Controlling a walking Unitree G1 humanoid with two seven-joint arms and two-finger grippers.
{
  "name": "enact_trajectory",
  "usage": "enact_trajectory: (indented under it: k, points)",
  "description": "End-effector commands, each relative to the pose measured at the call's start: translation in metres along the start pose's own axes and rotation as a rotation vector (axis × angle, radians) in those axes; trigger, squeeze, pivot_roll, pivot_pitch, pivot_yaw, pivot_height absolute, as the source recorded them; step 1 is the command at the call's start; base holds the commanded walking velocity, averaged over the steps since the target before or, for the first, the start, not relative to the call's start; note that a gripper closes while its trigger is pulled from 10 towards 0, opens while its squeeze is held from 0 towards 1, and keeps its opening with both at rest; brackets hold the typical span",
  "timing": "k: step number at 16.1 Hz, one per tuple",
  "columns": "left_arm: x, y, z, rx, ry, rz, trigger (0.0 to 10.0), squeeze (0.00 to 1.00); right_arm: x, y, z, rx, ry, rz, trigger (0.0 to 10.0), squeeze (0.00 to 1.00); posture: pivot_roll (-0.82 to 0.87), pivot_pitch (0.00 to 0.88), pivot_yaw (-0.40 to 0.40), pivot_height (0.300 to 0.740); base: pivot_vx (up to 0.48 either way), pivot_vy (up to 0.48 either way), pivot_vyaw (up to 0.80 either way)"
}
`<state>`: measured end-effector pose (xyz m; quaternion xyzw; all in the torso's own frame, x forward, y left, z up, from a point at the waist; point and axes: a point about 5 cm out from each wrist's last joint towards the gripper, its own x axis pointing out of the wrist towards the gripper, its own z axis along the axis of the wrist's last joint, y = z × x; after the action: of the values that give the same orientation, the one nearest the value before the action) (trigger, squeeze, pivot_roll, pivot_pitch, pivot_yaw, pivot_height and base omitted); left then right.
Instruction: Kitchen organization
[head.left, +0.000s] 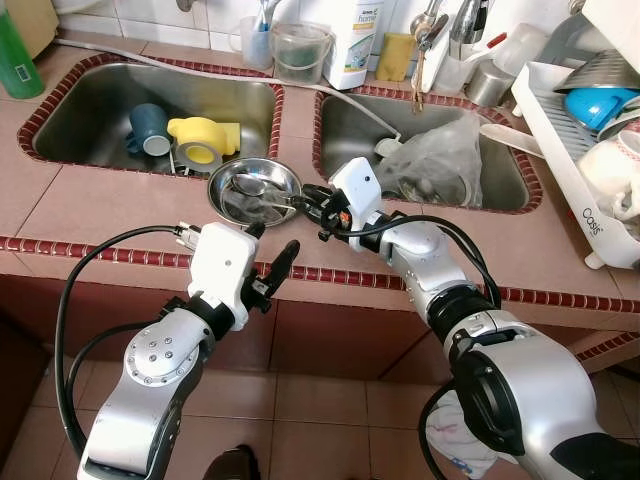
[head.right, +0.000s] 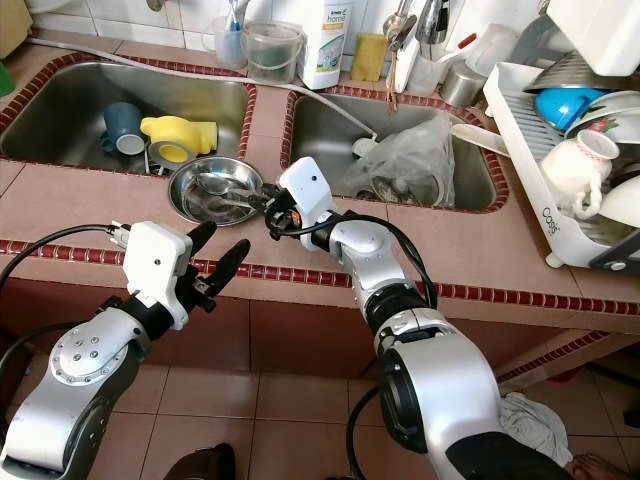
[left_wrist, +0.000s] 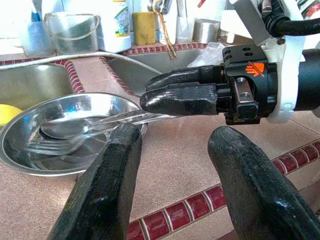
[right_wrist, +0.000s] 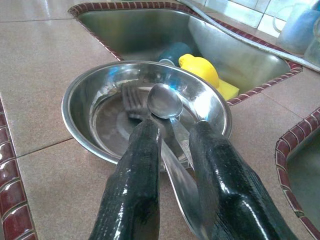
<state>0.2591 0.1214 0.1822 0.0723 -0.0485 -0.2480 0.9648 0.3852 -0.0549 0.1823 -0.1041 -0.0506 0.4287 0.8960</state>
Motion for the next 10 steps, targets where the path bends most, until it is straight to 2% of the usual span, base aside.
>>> enact_trajectory:
  k: [1,2,3,4,5,6,7,8,10]
  points:
    - [-0.001,-0.002,-0.001,-0.004,0.005,-0.004,10.0,0.00,-0.004,-0.002,-0.004,0.003,0.018,-0.009,10.0,0.00,0.27,0.166,-0.119,0.740,0.000,0.000,0.00]
    - [-0.001,-0.002,-0.001,-0.004,0.005,-0.004,10.0,0.00,-0.004,-0.002,-0.004,0.003,0.016,-0.008,10.0,0.00,0.27,0.166,-0.119,0.740,0.000,0.000,0.00]
    - [0.000,-0.002,-0.001,-0.004,0.004,-0.002,10.0,0.00,-0.004,-0.001,-0.006,0.008,0.016,0.011,10.0,0.62,0.28,0.163,-0.122,0.740,0.000,0.000,0.00]
    - [0.000,-0.002,-0.001,-0.004,0.003,-0.001,10.0,0.00,-0.005,0.000,-0.007,0.011,0.015,0.023,10.0,0.62,0.28,0.163,-0.122,0.740,0.000,0.000,0.00]
    - [0.000,-0.002,-0.001,-0.005,0.001,0.002,10.0,0.00,-0.007,0.004,-0.010,0.003,0.010,0.051,10.0,1.00,0.28,0.163,-0.122,0.740,0.000,0.000,0.00]
    - [0.001,-0.002,-0.001,-0.006,-0.001,0.002,10.0,0.00,-0.010,0.004,-0.013,-0.023,0.008,0.050,10.0,1.00,0.27,0.156,-0.124,0.740,0.000,0.000,0.00]
    - [0.002,-0.002,-0.001,-0.008,-0.003,0.002,10.0,0.00,-0.013,0.003,-0.015,-0.051,-0.006,0.037,10.0,0.28,0.26,0.154,-0.122,0.740,0.000,0.000,0.00]
    - [0.003,-0.002,-0.001,-0.010,-0.004,0.002,10.0,0.00,-0.015,0.002,-0.013,-0.045,-0.030,0.021,10.0,0.00,0.26,0.151,-0.122,0.740,0.000,0.000,0.00]
    - [0.006,-0.002,-0.001,-0.015,-0.010,0.000,10.0,0.00,-0.019,-0.004,-0.008,-0.054,-0.097,-0.035,10.0,0.00,0.24,0.143,-0.116,0.740,0.000,0.000,0.00]
